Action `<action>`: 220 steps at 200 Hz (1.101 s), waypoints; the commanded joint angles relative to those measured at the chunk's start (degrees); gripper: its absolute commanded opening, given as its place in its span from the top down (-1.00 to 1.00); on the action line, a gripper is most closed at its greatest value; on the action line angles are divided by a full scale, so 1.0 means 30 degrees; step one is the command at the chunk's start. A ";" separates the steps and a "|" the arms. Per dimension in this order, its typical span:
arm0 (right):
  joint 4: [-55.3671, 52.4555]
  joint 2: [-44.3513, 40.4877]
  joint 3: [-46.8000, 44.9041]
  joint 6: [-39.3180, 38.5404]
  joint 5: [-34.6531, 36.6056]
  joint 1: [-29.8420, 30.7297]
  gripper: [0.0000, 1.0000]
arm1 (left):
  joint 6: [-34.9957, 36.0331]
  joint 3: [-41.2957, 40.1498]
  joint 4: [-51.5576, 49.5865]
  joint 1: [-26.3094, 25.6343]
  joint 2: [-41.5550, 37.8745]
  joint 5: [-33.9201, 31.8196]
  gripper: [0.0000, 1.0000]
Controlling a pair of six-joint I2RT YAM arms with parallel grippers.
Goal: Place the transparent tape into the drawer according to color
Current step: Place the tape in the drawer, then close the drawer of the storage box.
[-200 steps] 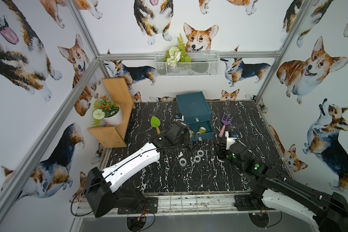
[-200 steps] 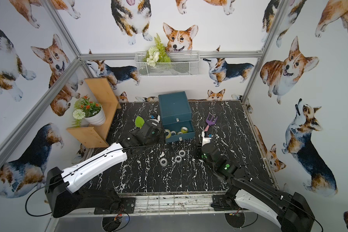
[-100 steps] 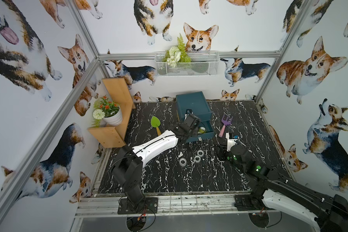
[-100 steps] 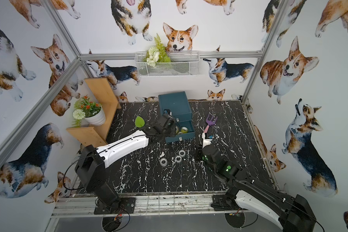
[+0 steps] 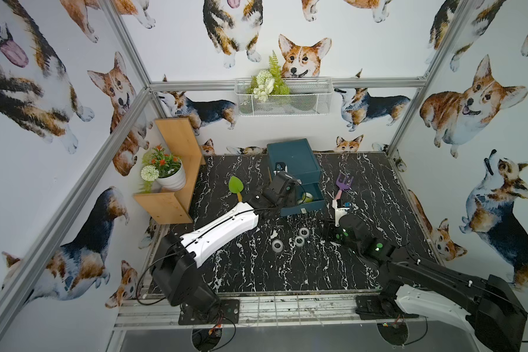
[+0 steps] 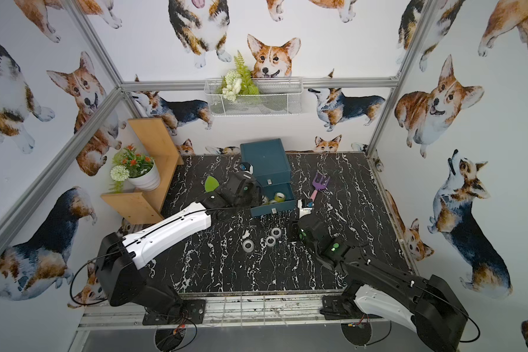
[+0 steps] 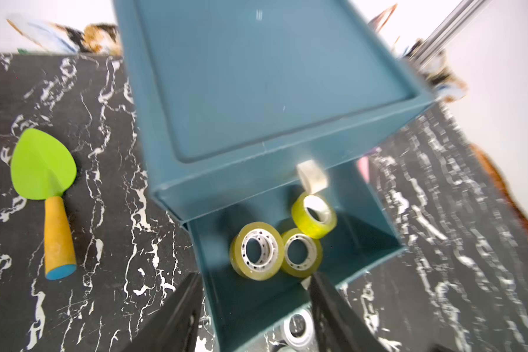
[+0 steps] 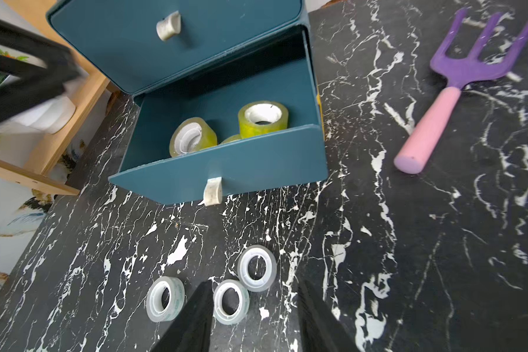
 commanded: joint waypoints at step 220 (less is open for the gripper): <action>0.7482 1.1269 0.6302 -0.1387 -0.2025 -0.1850 0.04 | 0.2197 0.2952 -0.0589 0.5253 0.4814 0.0367 -0.73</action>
